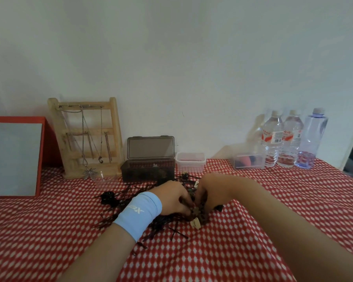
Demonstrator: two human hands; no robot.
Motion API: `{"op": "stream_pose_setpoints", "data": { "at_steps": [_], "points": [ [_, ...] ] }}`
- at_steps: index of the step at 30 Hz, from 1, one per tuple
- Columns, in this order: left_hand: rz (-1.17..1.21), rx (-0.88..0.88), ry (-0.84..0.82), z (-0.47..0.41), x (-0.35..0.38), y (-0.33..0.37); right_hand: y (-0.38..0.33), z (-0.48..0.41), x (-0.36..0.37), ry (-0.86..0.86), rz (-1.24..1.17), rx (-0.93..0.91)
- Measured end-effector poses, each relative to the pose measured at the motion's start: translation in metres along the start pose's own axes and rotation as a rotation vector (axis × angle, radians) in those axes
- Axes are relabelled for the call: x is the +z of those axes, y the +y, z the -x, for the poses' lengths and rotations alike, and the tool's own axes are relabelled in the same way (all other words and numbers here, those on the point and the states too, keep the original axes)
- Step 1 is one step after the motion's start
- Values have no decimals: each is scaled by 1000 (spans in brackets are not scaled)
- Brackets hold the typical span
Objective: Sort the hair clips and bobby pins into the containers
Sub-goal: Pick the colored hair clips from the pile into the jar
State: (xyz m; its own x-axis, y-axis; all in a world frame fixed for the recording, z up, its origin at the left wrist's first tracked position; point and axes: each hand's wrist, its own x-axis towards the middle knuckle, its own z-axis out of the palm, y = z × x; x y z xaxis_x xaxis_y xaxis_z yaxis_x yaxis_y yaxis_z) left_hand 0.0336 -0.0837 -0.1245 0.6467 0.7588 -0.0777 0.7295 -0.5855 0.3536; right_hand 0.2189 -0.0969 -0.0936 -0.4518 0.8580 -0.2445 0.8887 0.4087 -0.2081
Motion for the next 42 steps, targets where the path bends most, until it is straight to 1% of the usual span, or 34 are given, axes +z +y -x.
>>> {"op": "stream_pose_setpoints", "data": {
  "at_steps": [4,6,8,11,14,18,22,25,29,30,33,35,39,42],
  "points": [
    [-19,-3,-54,2,-1,2,-3,-4,5,29,48,-10],
    [-2,1,-67,5,-3,1,-1,-6,3,49,-6,-31],
    [6,9,-35,7,-7,-2,1,-8,-3,75,-45,-34],
    [23,12,52,10,-18,-11,4,-15,-12,125,-83,-42],
    [88,-21,170,12,-36,-27,2,-32,-18,244,-121,-53],
    [65,-134,417,2,-63,-57,-6,-68,-28,452,-147,-53],
    [52,-240,569,-18,-80,-86,-15,-107,-40,553,-172,-48],
    [64,-269,641,-30,-86,-102,-18,-132,-46,558,-159,-21],
    [100,-262,577,-38,-84,-108,-16,-142,-48,496,-219,-36],
    [97,-244,574,-38,-81,-107,-13,-141,-47,502,-237,-43],
    [83,-142,633,-39,-71,-96,3,-126,-45,596,-284,-50],
    [70,-61,645,-40,-64,-84,13,-112,-42,604,-265,-24],
    [16,63,567,-52,-47,-57,30,-98,-31,503,-141,38],
    [-117,82,526,-66,-40,-48,38,-102,-23,391,-14,88]
  ]
}}
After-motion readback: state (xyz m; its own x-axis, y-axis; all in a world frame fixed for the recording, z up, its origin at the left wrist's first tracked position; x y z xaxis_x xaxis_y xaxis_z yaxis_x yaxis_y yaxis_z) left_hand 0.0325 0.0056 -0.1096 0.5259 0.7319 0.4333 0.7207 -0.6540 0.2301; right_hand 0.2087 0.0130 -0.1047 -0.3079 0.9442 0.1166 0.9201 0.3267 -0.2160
